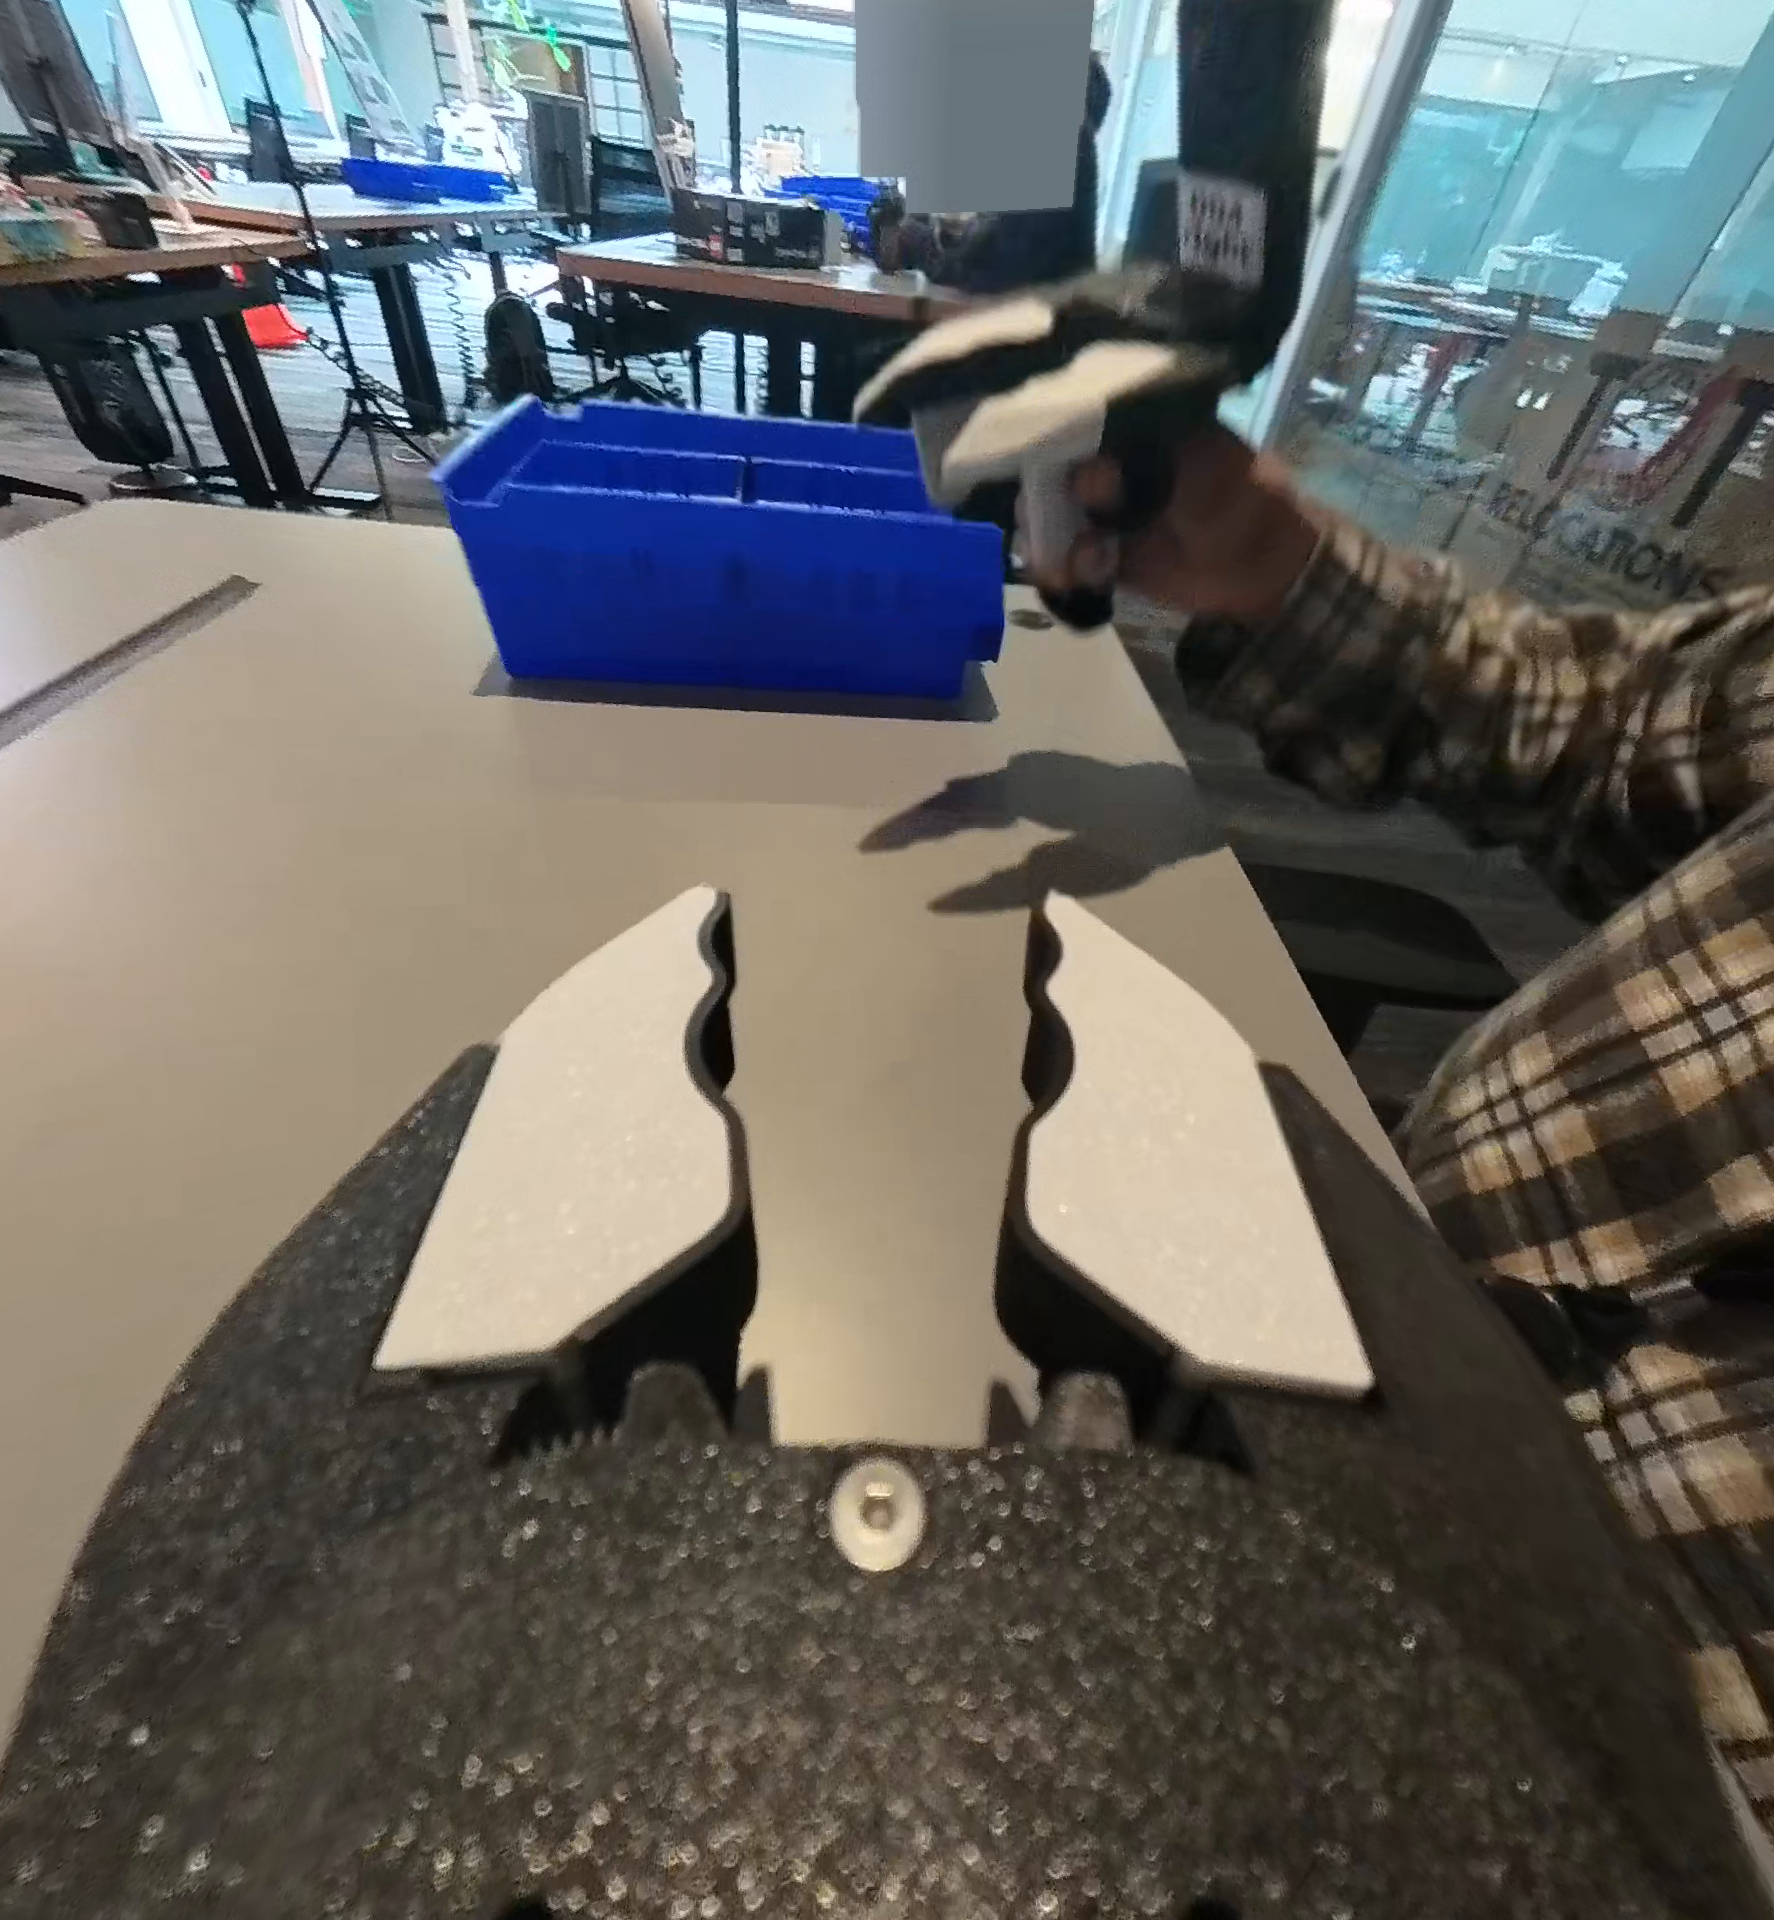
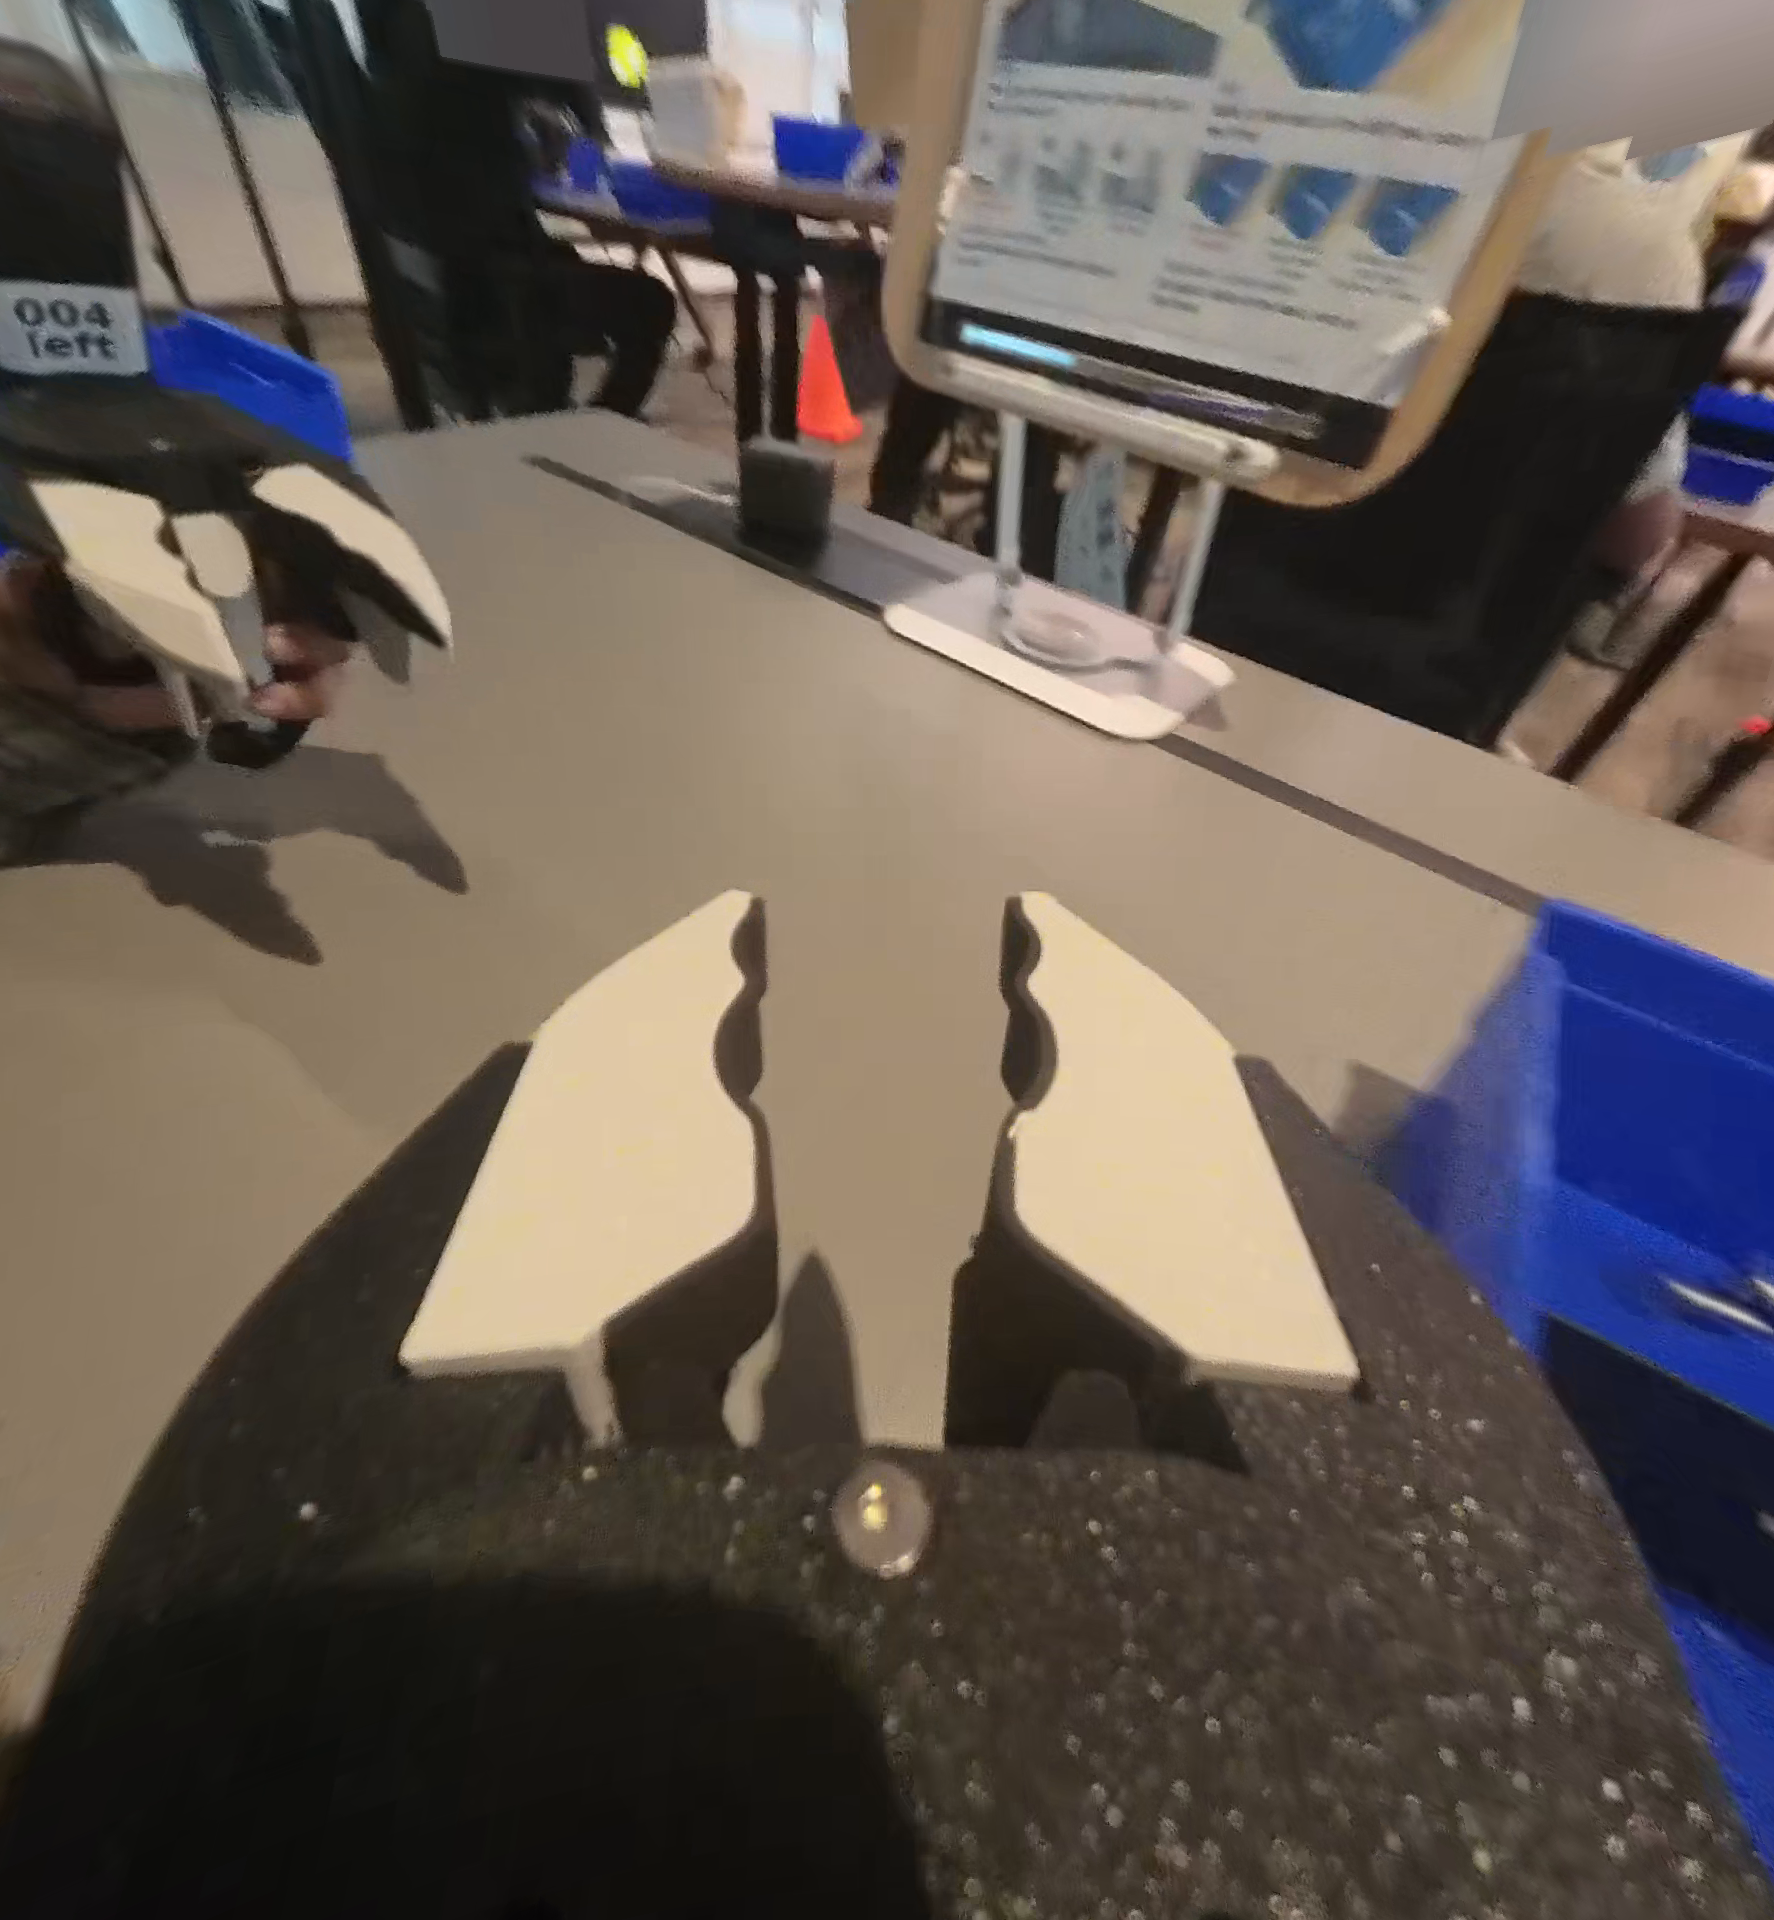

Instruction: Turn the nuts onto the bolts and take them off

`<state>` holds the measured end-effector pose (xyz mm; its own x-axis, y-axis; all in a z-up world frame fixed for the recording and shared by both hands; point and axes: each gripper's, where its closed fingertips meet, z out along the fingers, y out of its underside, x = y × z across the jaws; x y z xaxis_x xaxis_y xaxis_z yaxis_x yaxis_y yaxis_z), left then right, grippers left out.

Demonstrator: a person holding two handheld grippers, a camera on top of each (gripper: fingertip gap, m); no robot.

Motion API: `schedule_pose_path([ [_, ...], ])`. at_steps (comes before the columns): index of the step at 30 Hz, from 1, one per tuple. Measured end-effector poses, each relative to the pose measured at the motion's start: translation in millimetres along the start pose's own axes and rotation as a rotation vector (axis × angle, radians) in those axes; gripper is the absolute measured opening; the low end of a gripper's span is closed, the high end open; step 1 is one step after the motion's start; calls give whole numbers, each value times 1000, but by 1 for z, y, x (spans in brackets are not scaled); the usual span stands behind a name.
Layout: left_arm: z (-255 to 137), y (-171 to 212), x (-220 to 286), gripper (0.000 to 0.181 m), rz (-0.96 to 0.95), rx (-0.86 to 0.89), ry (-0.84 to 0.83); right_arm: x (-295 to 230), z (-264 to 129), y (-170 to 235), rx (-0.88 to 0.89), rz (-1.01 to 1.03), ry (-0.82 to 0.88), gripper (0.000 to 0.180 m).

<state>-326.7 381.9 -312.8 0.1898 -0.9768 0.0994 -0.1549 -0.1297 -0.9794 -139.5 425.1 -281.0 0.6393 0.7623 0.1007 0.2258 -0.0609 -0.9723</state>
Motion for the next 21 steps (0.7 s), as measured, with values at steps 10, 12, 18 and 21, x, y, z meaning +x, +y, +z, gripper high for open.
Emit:
schedule_pose_path([
  [10, -125, -62, -1, 52, -6, 61, -309, -21, 65, 30, 199, 49, -65, 41],
  [12, -176, -75, -3, 51, 13, 12, -451, -20, 67, 36, 177, 52, -67, 42],
  [18, -370, -48, -47, 51, -71, -323, -1014, -31, 72, 37, 159, 24, -108, 42],
  [21, -444, 6, -66, 54, -280, -479, -1150, -39, 76, 40, 130, -21, -126, 42],
])
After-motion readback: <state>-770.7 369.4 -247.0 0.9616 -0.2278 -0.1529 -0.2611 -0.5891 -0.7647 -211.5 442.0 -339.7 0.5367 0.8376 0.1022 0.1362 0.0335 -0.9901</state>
